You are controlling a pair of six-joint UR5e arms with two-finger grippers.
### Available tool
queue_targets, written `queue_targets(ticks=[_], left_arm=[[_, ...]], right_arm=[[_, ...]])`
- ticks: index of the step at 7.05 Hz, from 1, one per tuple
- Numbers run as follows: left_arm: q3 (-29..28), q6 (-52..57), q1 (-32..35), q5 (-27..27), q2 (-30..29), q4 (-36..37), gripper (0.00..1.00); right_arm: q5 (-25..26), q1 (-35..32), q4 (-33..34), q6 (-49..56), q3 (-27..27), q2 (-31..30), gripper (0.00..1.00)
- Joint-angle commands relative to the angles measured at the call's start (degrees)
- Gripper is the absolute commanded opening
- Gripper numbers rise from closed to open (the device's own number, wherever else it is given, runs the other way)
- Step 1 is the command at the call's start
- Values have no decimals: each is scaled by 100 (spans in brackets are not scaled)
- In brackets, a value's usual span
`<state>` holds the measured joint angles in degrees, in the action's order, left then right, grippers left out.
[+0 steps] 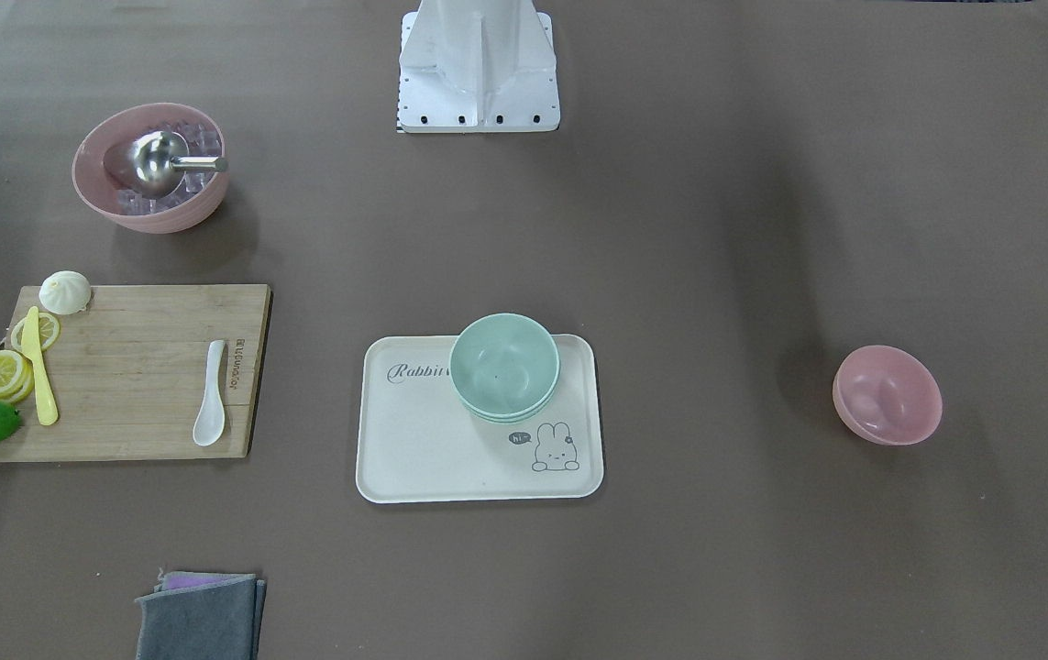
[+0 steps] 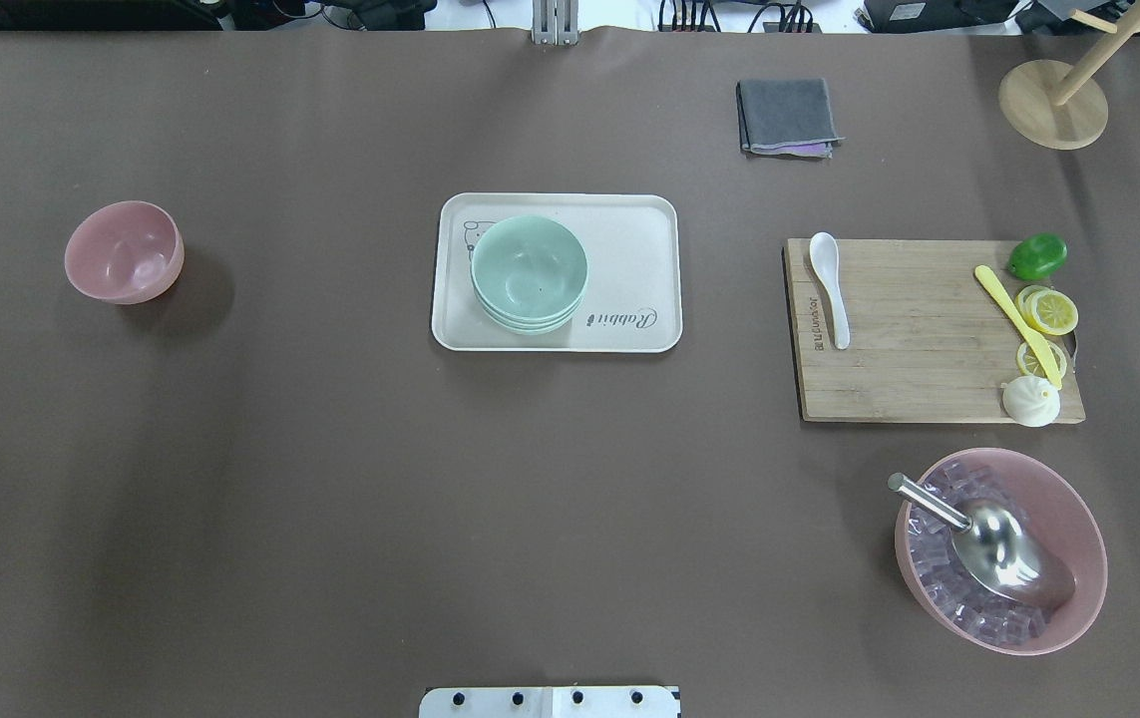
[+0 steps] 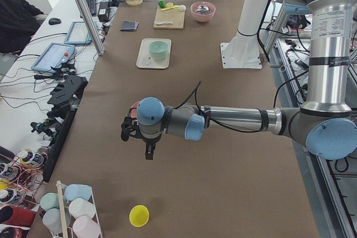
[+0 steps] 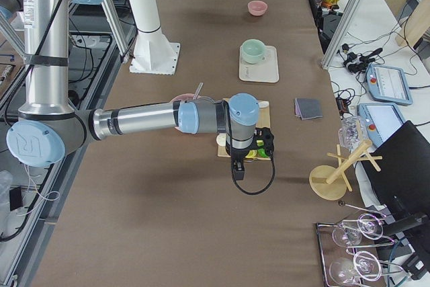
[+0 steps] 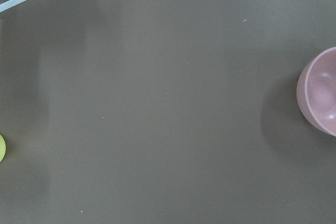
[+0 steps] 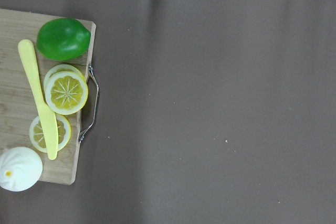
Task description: Stack pink bowl on green and place spoon
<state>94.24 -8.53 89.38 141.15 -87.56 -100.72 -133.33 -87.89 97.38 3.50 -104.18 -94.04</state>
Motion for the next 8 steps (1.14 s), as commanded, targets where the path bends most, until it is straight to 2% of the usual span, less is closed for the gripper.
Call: queue_targets(ticks=[1,8], left_arm=[[-2,0,0,0,-15,0,98],[104,-8,-9,17,-25,-167,98]], right_arm=[[9,0,0,-7,12,26,100],[-52,0,0,-7,12,53,100]])
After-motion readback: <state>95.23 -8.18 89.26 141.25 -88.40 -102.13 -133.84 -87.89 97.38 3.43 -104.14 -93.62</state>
